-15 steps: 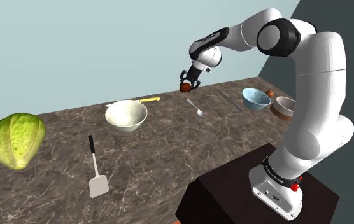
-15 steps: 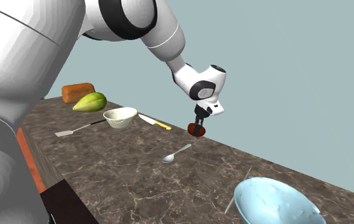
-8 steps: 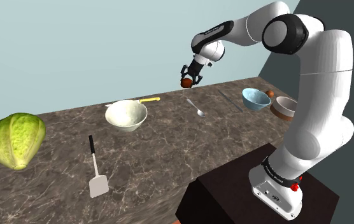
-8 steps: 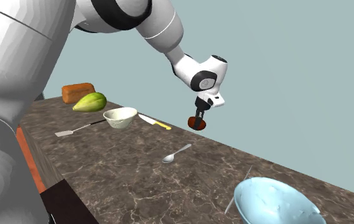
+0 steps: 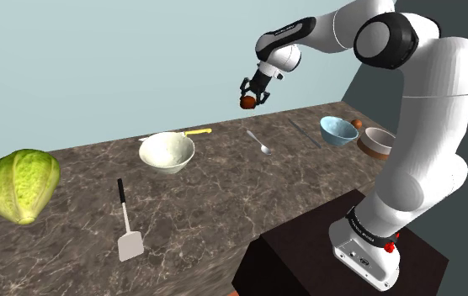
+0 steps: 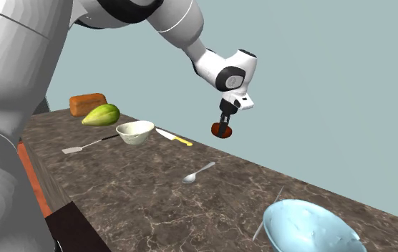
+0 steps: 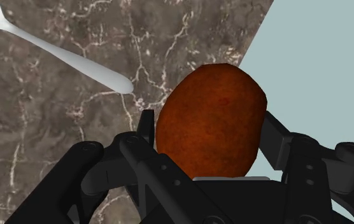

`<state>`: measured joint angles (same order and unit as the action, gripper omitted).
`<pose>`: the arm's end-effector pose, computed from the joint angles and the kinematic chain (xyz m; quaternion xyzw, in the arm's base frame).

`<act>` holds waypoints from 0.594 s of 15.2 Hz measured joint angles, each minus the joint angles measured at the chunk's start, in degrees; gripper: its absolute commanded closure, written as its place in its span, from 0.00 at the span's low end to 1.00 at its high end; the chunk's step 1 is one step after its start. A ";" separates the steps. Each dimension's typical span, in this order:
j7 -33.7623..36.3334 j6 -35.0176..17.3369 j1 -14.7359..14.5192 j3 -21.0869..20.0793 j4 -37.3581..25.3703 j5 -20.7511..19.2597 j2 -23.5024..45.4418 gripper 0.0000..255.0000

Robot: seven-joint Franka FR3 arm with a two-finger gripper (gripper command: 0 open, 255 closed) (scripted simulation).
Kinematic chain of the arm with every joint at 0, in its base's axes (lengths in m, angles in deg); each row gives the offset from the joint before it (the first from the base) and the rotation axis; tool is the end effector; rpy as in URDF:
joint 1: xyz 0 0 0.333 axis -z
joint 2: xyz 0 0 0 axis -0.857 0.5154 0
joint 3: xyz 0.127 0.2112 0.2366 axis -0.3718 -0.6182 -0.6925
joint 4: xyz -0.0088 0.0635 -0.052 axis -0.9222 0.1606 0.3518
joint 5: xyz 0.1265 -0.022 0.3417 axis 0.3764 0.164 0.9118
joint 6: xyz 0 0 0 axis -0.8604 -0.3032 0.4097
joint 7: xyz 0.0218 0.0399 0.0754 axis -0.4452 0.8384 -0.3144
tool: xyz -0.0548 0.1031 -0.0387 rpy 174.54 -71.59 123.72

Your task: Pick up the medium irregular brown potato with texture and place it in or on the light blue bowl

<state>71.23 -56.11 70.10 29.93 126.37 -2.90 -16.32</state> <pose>0.6567 -0.1184 0.3211 -0.8053 0.5694 0.0399 0.1599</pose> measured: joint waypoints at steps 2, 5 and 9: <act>0.44 1.10 -0.01 0.14 -0.28 -0.29 -0.87 1.00; 1.16 2.69 -0.08 0.31 -0.69 -0.71 -2.14 1.00; 2.19 5.03 -0.15 0.53 -1.83 -1.29 -3.49 1.00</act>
<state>73.42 -51.08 69.95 30.46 124.54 -4.20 -19.81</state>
